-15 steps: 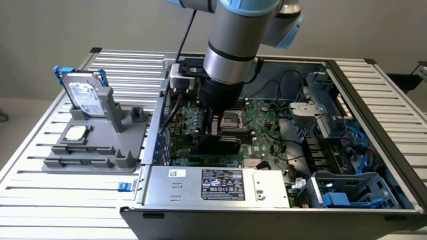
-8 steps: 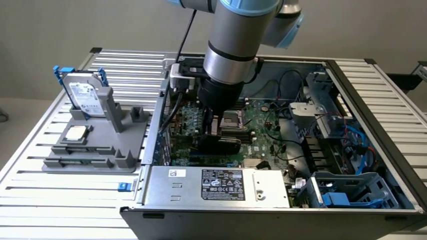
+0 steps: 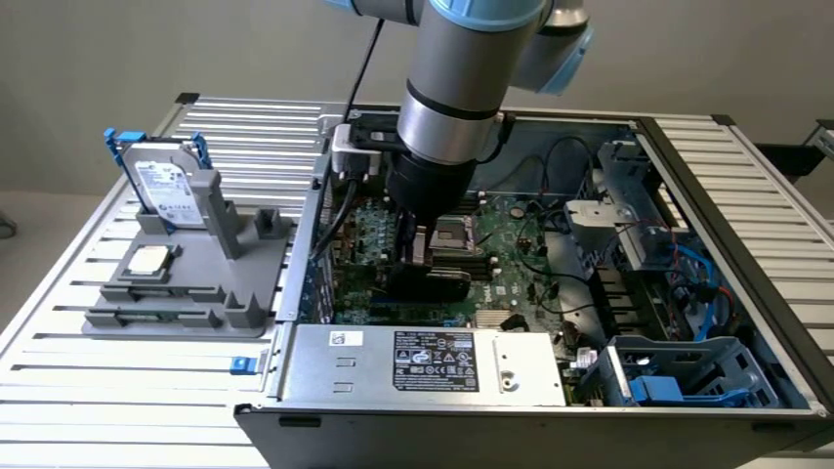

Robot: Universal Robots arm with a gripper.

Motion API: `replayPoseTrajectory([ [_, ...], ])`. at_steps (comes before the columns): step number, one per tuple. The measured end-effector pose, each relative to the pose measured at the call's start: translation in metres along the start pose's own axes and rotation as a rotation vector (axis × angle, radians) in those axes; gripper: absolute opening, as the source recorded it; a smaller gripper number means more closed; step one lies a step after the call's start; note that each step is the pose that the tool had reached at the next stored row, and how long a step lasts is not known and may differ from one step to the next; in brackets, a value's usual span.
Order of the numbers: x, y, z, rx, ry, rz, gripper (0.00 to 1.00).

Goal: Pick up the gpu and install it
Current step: 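Insert the gpu into the slot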

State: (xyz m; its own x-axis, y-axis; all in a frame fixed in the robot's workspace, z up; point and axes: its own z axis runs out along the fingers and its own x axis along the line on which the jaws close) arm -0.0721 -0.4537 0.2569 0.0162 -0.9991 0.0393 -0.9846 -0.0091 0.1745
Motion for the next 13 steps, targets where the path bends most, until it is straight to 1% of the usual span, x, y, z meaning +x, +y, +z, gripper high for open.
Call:
replayPoseTrajectory([
  [13, -0.0021, 0.0010, 0.0007, -0.0004, 0.0006, 0.002, 0.26],
])
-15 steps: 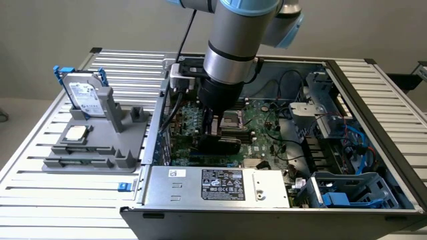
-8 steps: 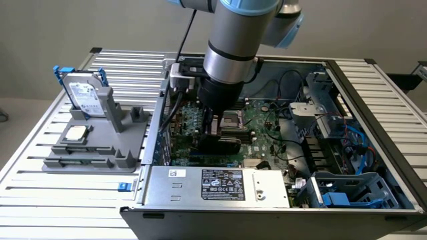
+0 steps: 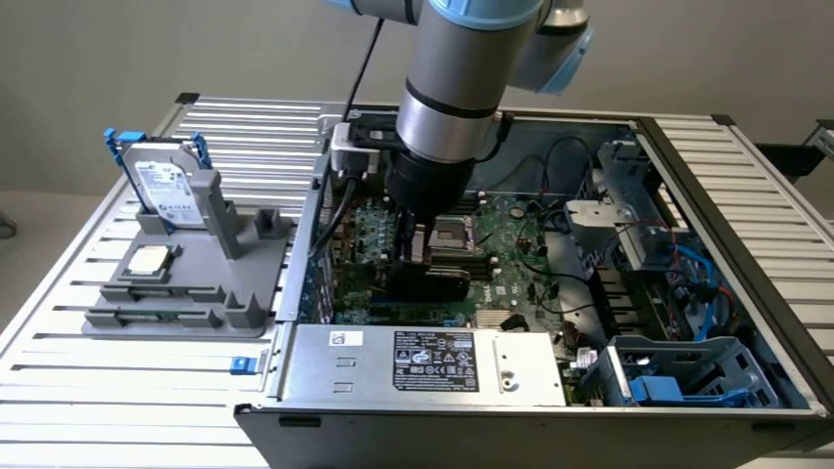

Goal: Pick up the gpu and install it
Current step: 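Insert the gpu into the slot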

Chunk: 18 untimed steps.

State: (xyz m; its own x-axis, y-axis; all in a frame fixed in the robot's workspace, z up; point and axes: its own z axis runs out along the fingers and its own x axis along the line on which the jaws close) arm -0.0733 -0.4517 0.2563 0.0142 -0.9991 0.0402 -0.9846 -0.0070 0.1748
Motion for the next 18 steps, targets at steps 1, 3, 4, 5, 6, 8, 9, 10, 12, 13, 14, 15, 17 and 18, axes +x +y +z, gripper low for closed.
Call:
replayPoseTrajectory([
  [1, 0.0000, 0.0001, 0.0001, 0.0000, 0.0002, 0.000, 0.26],
  [3, -0.0001, 0.0004, 0.0004, 0.0000, 0.0003, 0.000, 0.26],
  [4, -0.0001, 0.0005, 0.0005, -0.0001, 0.0004, 0.000, 0.26],
  [5, -0.0002, 0.0006, 0.0005, -0.0002, 0.0007, 0.000, 0.26],
  [6, -0.0003, 0.0007, 0.0006, -0.0004, 0.0006, 0.000, 0.26],
  [8, -0.0007, 0.0009, 0.0007, -0.0013, 0.0005, 0.001, 0.26],
  [9, -0.0010, 0.0010, 0.0007, -0.0019, 0.0003, 0.001, 0.26],
  [10, -0.0013, 0.0010, 0.0007, -0.0026, 0.0005, 0.001, 0.26],
  [12, -0.0017, 0.0010, 0.0007, -0.0044, 0.0003, 0.001, 0.26],
  [13, -0.0018, 0.0010, 0.0007, -0.0053, 0.0003, 0.001, 0.26],
  [14, -0.0019, 0.0011, 0.0006, -0.0063, 0.0004, 0.001, 0.26],
  [15, -0.0020, 0.0011, 0.0007, -0.0070, 0.0003, 0.001, 0.26],
  [17, -0.0020, 0.0011, 0.0006, -0.0085, 0.0004, 0.001, 0.26],
  [18, -0.0019, 0.0008, 0.0006, -0.0109, 0.0015, 0.001, 0.26],
])
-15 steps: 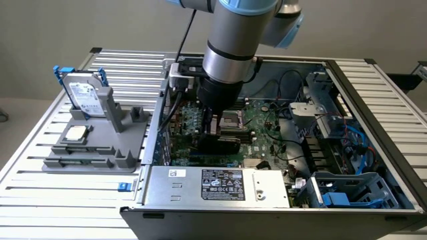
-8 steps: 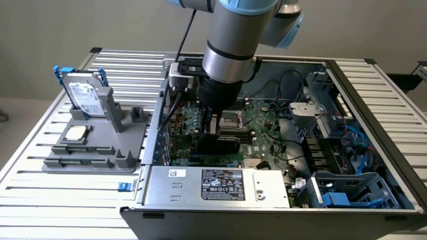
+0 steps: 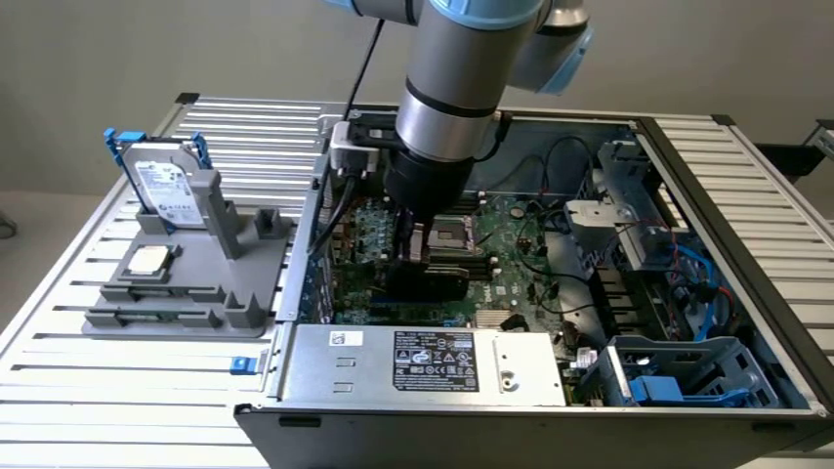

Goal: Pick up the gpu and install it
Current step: 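Insert the gpu into the slot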

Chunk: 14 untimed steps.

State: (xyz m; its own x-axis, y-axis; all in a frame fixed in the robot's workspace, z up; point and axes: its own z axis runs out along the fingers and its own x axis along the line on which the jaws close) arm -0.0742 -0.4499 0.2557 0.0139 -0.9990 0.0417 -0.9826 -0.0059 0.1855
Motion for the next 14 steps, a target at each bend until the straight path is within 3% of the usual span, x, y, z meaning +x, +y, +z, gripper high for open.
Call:
replayPoseTrajectory([
  [1, 0.0001, -0.0002, 0.0000, -0.0022, 0.0009, 0.000, 0.26],
  [3, -0.0001, -0.0024, -0.0005, -0.0149, -0.0013, 0.000, 0.26],
  [14, 0.0001, -0.0015, -0.0055, -0.0150, -0.0015, -0.001, 0.26],
])
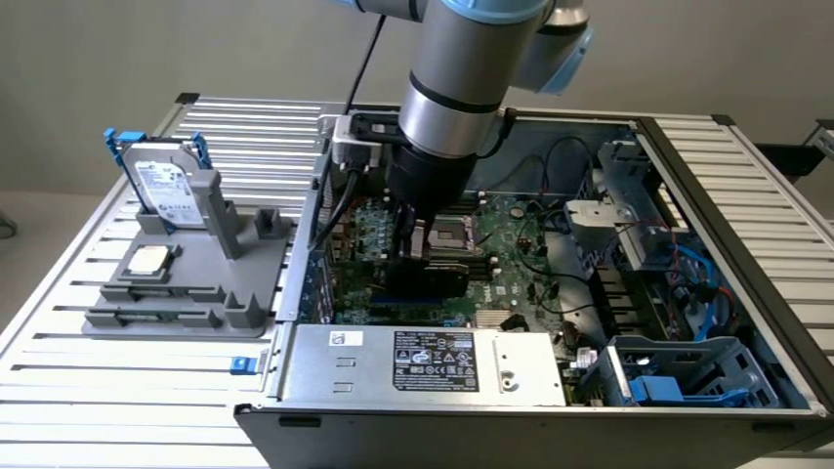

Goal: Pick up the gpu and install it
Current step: 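Insert the gpu into the slot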

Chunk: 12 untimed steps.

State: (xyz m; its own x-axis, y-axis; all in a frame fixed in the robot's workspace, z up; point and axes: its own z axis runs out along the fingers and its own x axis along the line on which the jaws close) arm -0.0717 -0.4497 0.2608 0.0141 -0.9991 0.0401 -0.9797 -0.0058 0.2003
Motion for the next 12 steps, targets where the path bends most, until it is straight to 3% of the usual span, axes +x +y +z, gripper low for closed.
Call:
replayPoseTrajectory([
  [12, 0.0001, 0.0000, 0.0002, -0.0002, 0.0004, 0.000, 0.26],
])
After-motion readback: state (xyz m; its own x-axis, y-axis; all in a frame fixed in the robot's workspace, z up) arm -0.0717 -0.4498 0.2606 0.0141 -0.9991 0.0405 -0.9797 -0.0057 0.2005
